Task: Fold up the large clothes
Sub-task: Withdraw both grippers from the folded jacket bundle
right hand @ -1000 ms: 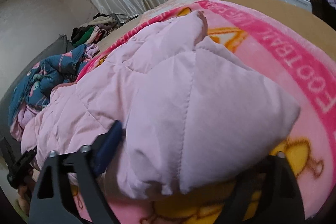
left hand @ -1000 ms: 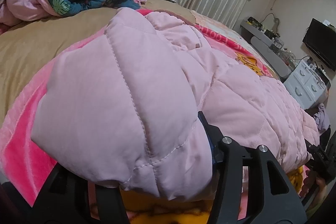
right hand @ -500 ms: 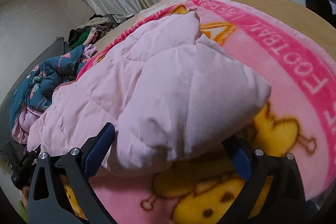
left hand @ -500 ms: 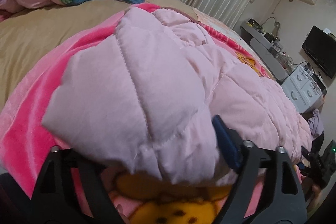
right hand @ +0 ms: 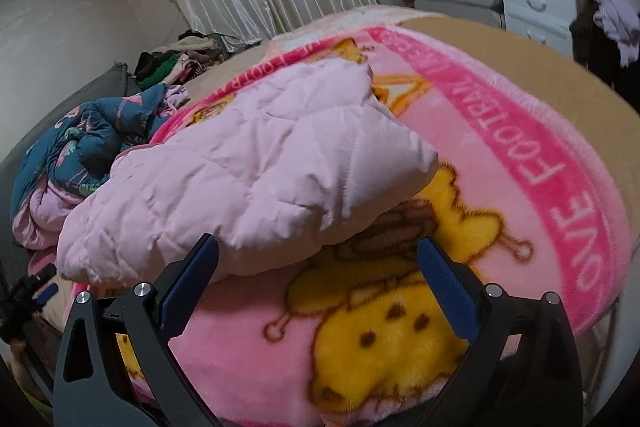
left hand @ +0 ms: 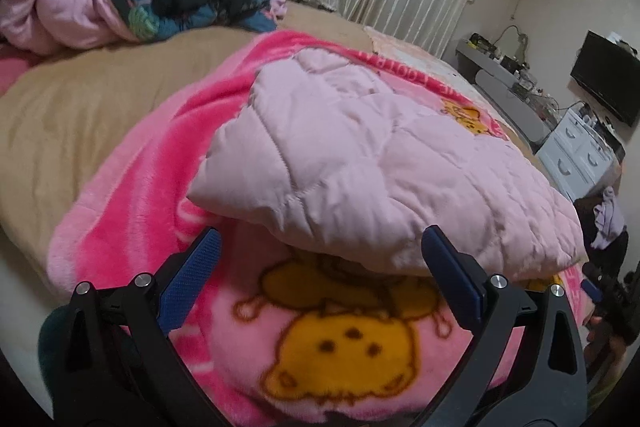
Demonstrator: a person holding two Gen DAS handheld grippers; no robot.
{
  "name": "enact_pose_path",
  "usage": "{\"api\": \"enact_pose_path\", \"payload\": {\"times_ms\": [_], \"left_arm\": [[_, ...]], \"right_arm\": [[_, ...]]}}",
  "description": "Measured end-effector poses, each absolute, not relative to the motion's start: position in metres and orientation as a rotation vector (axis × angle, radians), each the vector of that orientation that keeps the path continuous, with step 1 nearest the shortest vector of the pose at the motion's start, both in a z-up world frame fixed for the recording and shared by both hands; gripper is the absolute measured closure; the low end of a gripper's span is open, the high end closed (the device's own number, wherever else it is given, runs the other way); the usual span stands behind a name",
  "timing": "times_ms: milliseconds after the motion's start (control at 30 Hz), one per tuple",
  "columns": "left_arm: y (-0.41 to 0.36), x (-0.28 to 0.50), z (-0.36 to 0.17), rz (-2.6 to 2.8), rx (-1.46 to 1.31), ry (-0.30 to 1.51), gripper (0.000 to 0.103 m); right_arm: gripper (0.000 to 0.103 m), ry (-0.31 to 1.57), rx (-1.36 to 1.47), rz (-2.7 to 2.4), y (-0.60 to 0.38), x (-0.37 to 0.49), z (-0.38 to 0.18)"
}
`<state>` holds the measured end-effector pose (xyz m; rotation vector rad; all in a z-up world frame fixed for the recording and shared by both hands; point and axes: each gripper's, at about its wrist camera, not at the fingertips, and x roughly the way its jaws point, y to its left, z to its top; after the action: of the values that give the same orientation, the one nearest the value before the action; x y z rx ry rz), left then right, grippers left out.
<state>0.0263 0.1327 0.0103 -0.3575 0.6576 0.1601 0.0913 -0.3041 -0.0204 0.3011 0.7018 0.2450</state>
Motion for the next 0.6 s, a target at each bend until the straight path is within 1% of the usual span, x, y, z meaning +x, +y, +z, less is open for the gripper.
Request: {"api": "enact_pose_path", "payload": {"times_ms": [367,600], "left_arm": [[0.08,-0.002,0.039,0.118,-0.228,0.594,0.009],[0.046,-0.009,0.038,0.082,-0.206,0.599,0.009]], "right_arm": [[0.004,0.531,0.121,0.344,-0.27,0.03,0.037],[0.004,0.504,0.05,0.392,-0.244,0.005,0.053]]}}
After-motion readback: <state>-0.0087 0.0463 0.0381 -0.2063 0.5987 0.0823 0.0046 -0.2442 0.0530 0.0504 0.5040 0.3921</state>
